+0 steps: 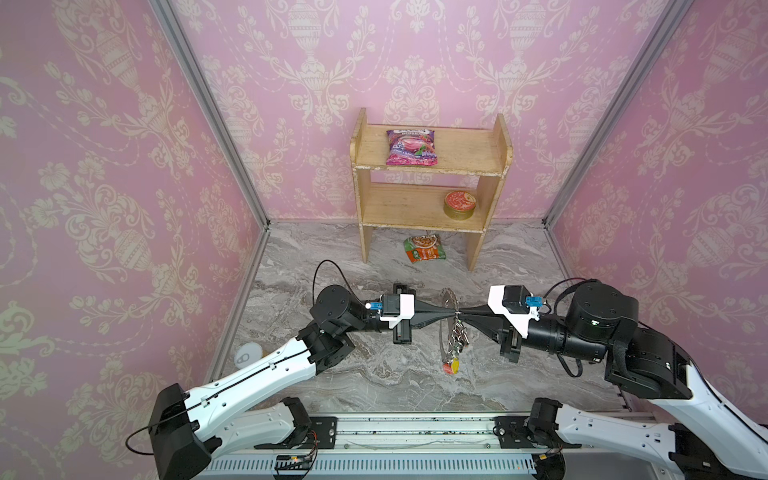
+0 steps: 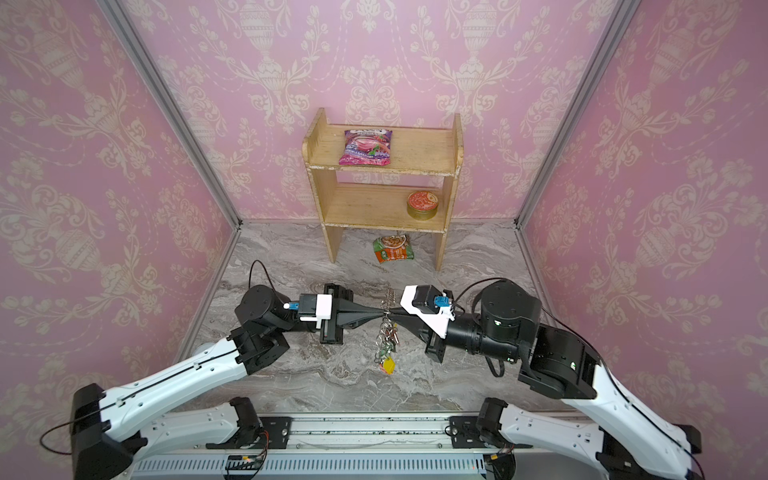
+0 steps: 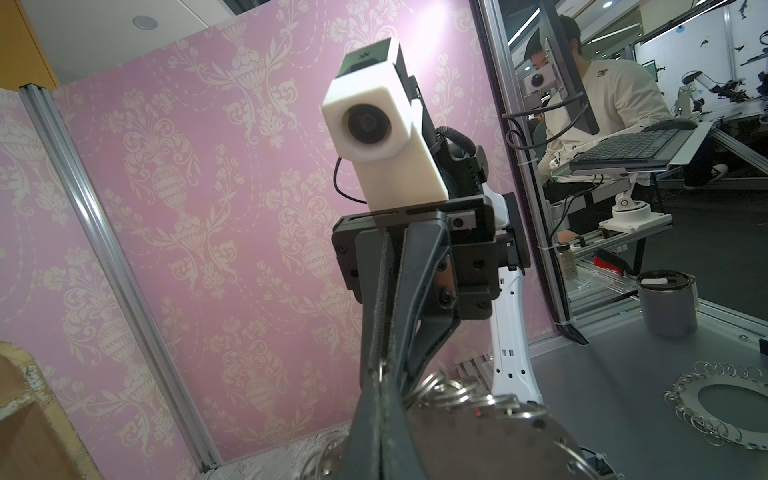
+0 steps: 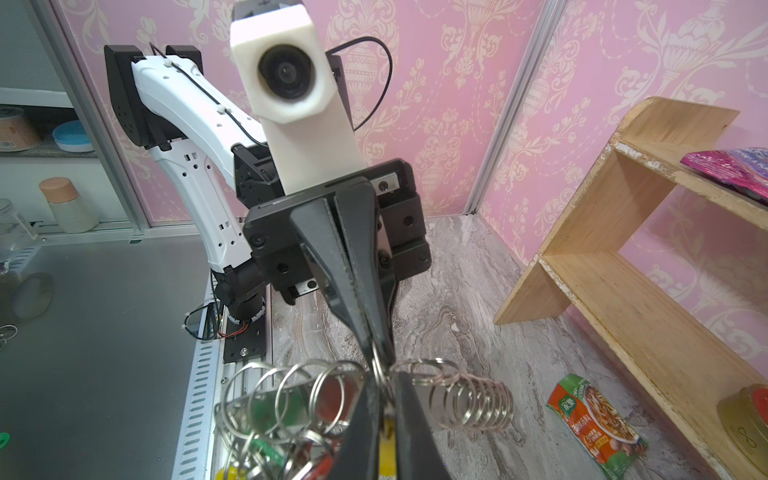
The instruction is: Put the keys on the keyring
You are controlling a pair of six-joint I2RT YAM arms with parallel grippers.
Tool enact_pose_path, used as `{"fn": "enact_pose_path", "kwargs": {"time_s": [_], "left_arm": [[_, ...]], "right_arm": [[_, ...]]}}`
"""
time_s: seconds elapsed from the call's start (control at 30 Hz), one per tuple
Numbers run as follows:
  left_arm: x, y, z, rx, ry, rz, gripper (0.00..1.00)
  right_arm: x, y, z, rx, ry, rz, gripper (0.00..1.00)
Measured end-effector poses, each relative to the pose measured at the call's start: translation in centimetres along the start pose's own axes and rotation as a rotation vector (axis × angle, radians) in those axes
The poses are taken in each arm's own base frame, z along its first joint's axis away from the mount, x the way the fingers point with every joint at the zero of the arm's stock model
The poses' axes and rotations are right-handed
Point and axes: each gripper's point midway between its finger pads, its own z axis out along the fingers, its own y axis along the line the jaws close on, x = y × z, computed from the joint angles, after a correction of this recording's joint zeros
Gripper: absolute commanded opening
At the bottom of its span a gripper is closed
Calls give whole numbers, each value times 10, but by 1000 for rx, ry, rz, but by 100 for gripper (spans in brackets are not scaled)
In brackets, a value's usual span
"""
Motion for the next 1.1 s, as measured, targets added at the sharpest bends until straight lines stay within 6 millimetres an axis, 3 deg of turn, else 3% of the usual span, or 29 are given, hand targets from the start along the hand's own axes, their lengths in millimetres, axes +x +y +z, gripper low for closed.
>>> {"fn": "enact_pose_path", "kwargs": {"time_s": [0.1,0.53,0.8,0.93,1.1], "left_arm": [[0,0,0,2,0,-1,0],[3,-1,0,6,10,-12,1],[8,2,-2,-18,41,-19,32],[12,2,-5,-37,74,-24,48],[21,3,-14,-78,144,-43,57]], "right_arm": [[0,0,0,-4,0,-2,0],[2,2,0,-13,7,-1,0],[13,4,2,-23,54,7,0],[29,6,8,-35,122,18,0],[54,7,18,-50,244,29,0]]}}
